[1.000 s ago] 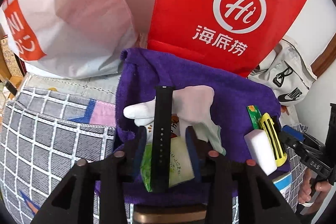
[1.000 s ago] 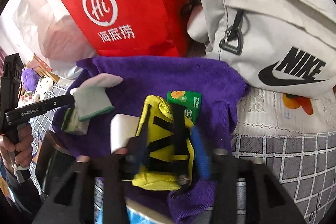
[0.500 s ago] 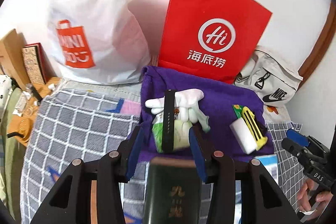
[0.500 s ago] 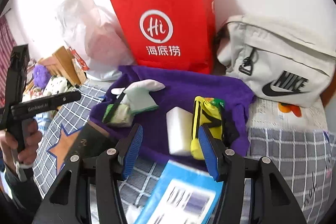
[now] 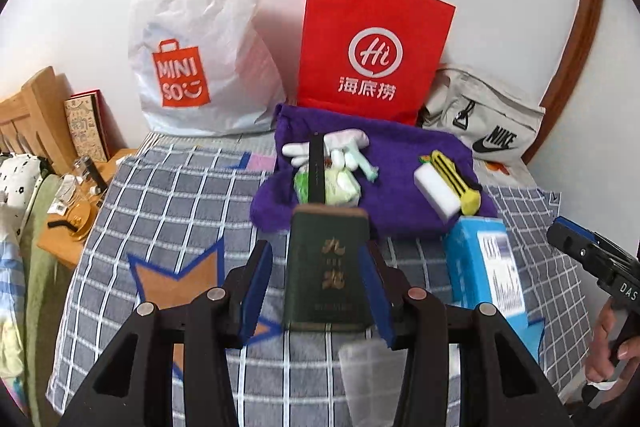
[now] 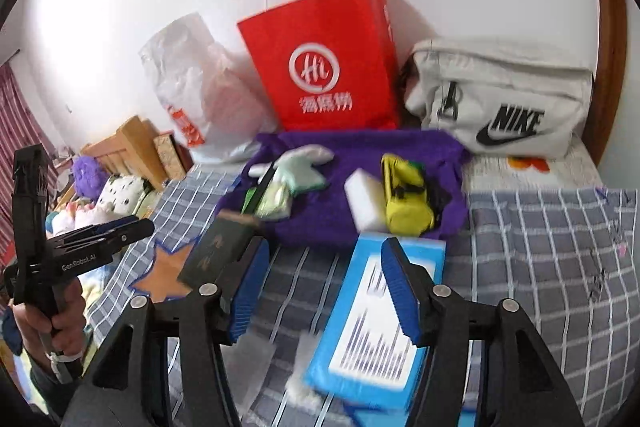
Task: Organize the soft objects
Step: 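Move the left gripper to the white mesh bag while the right approaches the white cloth, then grasp the white mesh bag with the left gripper while the right grasps the white cloth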
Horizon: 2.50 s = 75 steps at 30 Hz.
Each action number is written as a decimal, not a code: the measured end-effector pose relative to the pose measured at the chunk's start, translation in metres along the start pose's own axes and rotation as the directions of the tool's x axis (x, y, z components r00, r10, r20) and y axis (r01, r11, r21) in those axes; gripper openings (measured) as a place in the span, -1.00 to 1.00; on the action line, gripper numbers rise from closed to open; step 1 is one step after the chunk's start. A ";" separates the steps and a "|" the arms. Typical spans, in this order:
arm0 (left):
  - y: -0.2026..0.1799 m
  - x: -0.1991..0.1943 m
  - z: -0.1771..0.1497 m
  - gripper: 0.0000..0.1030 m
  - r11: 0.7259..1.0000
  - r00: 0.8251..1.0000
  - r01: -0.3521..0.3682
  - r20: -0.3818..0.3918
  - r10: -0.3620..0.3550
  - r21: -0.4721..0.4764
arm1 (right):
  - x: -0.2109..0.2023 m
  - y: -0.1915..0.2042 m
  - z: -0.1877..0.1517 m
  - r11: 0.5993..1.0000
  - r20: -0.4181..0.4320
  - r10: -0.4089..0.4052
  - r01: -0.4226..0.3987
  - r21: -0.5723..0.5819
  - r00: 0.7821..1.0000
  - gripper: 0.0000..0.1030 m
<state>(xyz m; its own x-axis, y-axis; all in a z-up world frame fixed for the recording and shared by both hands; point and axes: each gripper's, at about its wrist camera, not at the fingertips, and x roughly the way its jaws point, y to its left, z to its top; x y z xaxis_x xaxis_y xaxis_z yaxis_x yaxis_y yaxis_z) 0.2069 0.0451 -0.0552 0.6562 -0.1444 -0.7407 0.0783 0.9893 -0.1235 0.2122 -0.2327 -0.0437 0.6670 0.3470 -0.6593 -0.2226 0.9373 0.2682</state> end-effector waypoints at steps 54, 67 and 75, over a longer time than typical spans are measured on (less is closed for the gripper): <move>-0.021 0.060 -0.127 0.39 0.983 0.959 0.179 -0.217 -0.184 -0.042 | -0.003 0.006 -0.175 0.966 -0.201 -0.143 0.093 -0.241 0.969 -0.66; -0.071 0.080 -0.131 1.00 0.992 0.972 0.026 -0.237 0.004 0.122 | 0.017 -0.016 -0.177 0.986 -0.191 -0.088 0.058 -0.154 0.978 -0.37; -0.075 0.078 -0.136 0.89 0.984 0.981 -0.032 -0.182 0.064 0.176 | 0.024 -0.009 -0.177 0.987 -0.142 -0.089 0.067 -0.148 0.986 -0.22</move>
<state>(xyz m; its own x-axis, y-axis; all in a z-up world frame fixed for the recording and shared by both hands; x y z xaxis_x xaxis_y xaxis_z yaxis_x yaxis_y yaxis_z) 0.1501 -0.0437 -0.1931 0.5122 -0.0823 -0.8549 0.1885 0.9819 0.0185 0.1046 -0.2268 -0.1866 0.5761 0.2636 -0.7737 -0.2797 0.9530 0.1164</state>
